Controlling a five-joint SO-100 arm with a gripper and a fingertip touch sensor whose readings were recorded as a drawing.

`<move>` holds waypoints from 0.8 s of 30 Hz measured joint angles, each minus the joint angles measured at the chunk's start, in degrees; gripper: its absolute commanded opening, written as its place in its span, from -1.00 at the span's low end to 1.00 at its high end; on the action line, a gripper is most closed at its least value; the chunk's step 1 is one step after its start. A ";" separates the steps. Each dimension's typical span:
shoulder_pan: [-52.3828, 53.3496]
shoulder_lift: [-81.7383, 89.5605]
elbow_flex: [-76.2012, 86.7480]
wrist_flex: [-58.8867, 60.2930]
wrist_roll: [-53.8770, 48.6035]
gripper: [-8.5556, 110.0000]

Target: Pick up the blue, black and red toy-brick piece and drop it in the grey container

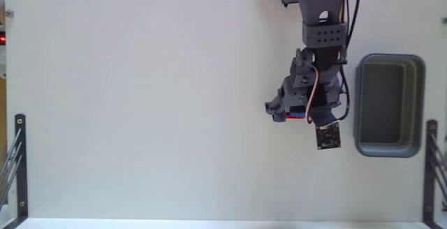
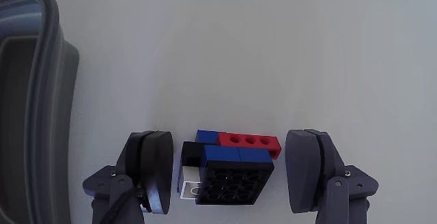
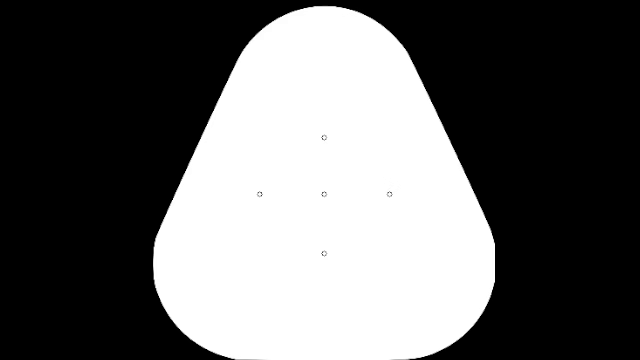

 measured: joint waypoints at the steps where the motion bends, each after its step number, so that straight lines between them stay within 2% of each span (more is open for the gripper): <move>1: 0.00 0.00 0.00 0.00 0.00 0.89; 24: 0.00 0.00 0.00 0.00 0.09 0.77</move>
